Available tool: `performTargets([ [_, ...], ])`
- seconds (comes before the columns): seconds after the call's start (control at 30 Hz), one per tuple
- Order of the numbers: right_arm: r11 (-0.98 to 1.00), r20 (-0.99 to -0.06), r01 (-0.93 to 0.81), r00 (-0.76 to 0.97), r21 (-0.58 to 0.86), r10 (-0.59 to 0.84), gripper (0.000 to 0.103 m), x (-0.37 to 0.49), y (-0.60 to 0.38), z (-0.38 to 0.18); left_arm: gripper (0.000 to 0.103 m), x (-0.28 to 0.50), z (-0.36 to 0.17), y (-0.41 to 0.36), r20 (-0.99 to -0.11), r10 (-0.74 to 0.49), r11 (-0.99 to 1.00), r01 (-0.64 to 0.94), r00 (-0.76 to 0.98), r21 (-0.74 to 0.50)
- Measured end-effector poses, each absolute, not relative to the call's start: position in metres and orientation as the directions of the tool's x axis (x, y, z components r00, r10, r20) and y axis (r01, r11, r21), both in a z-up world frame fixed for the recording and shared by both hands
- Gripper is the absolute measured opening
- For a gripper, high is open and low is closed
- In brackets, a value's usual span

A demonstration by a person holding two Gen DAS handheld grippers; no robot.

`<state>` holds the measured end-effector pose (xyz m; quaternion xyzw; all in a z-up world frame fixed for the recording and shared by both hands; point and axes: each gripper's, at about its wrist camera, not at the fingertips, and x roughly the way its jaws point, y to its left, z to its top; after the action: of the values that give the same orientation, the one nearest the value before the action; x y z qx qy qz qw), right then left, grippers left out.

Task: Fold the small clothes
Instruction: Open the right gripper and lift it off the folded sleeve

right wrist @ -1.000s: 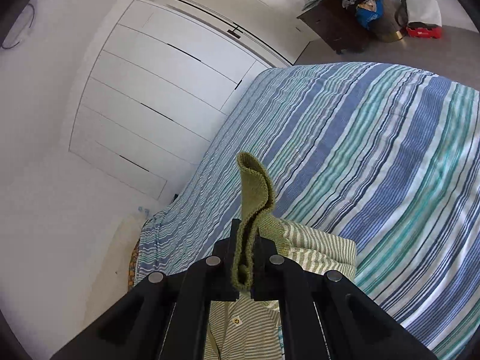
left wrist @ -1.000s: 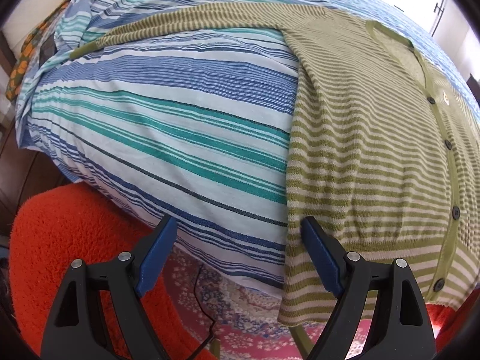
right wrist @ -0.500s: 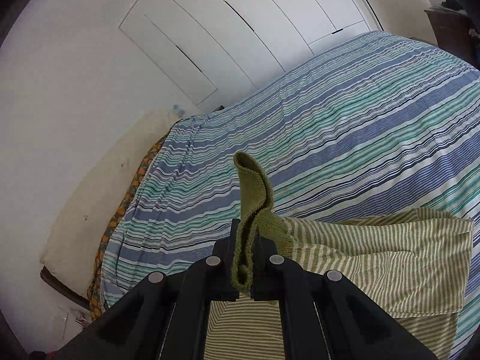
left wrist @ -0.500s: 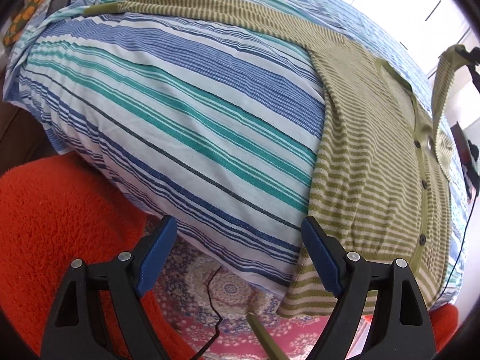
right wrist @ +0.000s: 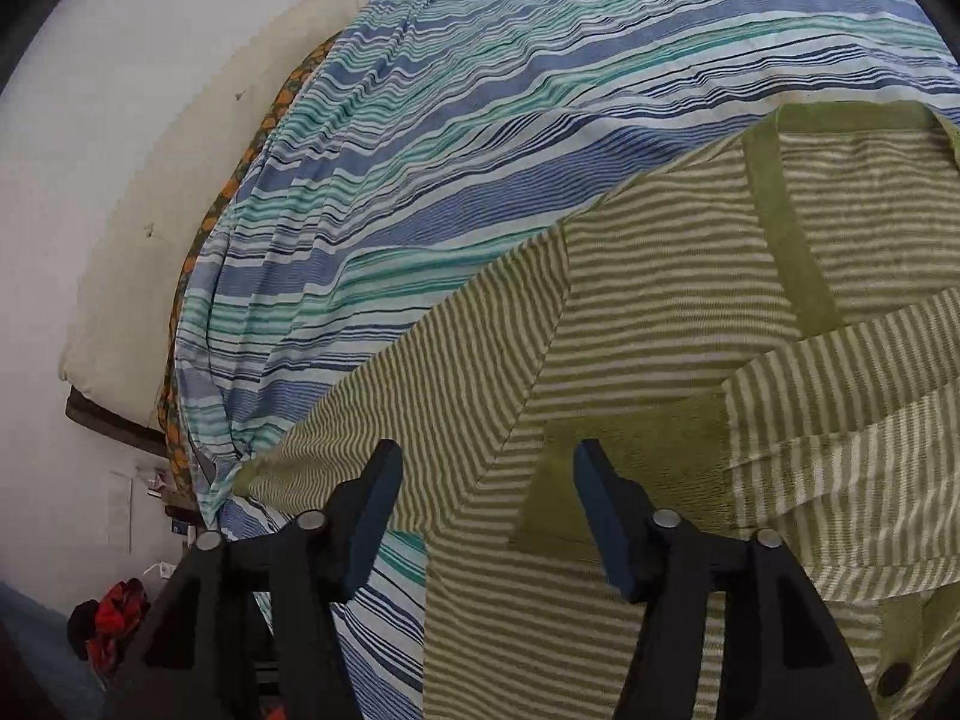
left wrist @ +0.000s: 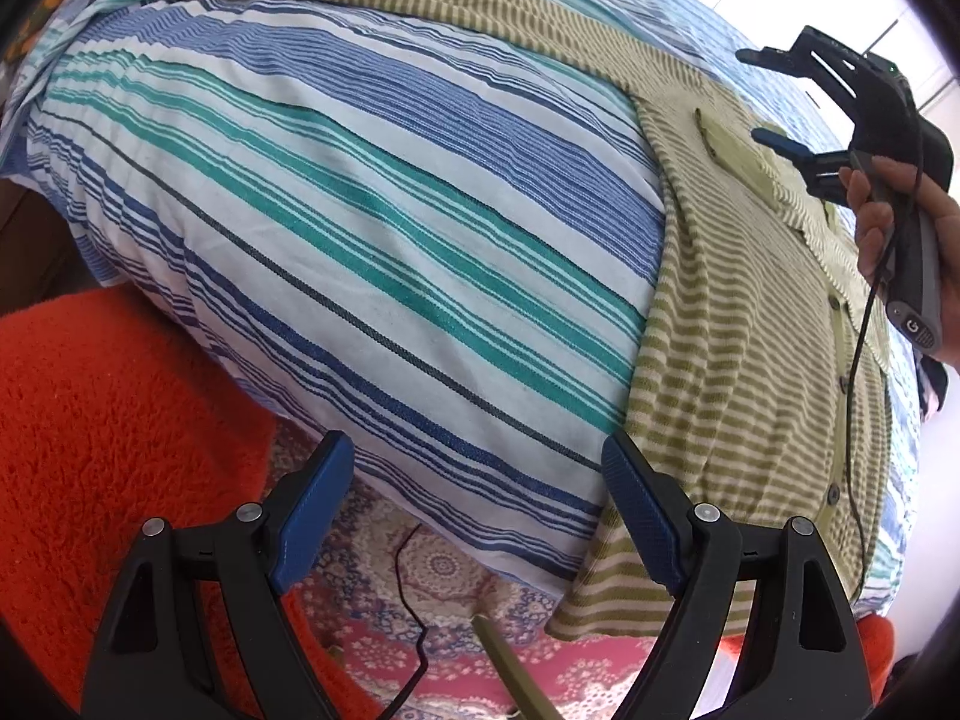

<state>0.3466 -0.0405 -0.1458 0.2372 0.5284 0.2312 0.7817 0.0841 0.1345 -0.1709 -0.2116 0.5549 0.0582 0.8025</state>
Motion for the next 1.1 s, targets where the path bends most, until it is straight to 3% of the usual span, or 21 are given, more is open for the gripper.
performTargets([
  [0.13,0.737,-0.649,-0.181,0.371,0.651,0.664,0.075,0.318,-0.061,-0.130,0.086,0.089,-0.170,0.127,-0.915,-0.124,0.912,-0.319,0.383,-0.257],
  [0.27,0.718,-0.580,-0.192,0.470,0.669,0.666,0.075,0.275,-0.140,-0.109,0.086,0.088,-0.153,0.112,-0.908,-0.081,0.936,-0.281,0.411,-0.211],
  [0.47,0.876,-0.706,-0.013,0.586,0.483,0.398,0.073,0.229,-0.311,-0.120,0.086,0.166,-0.106,0.062,-0.851,-0.137,0.967,-0.117,0.508,-0.226],
  [0.53,0.895,-0.744,0.089,0.595,0.437,0.304,0.064,0.231,-0.367,-0.116,0.086,0.217,-0.091,0.040,-0.820,-0.154,0.973,-0.062,0.551,-0.224],
  [0.67,0.946,-0.812,0.113,0.551,0.302,0.193,0.031,0.261,-0.418,-0.106,0.086,0.317,-0.102,-0.011,-0.813,-0.075,0.994,-0.023,0.577,-0.108],
  [0.83,0.969,-0.837,0.016,0.507,0.247,0.205,0.029,0.312,-0.417,-0.116,0.081,0.378,-0.171,-0.037,-0.879,0.059,0.998,-0.004,0.474,0.065],
  [0.93,0.988,-0.880,-0.133,0.457,0.077,0.130,0.035,0.338,-0.396,-0.135,0.091,0.366,-0.188,-0.027,-0.832,0.036,0.999,-0.012,0.554,0.035],
  [1.0,0.969,-0.897,-0.244,0.436,-0.036,0.077,0.034,0.350,-0.383,-0.148,0.091,0.361,-0.191,-0.021,-0.818,0.012,1.000,-0.014,0.575,0.005],
  [1.03,0.964,-0.903,-0.262,0.423,-0.045,0.073,0.016,0.358,-0.382,-0.152,0.091,0.359,-0.190,-0.020,-0.815,0.006,1.000,-0.013,0.579,-0.002],
  [1.07,0.969,-0.905,-0.244,0.419,-0.030,0.077,0.004,0.368,-0.386,-0.153,0.091,0.359,-0.190,-0.019,-0.814,0.001,1.000,-0.011,0.581,-0.007],
  [1.1,0.980,-0.898,-0.196,0.434,-0.022,0.067,0.004,0.380,-0.393,-0.150,0.092,0.359,-0.191,-0.019,-0.812,-0.004,1.000,-0.011,0.583,-0.013],
])
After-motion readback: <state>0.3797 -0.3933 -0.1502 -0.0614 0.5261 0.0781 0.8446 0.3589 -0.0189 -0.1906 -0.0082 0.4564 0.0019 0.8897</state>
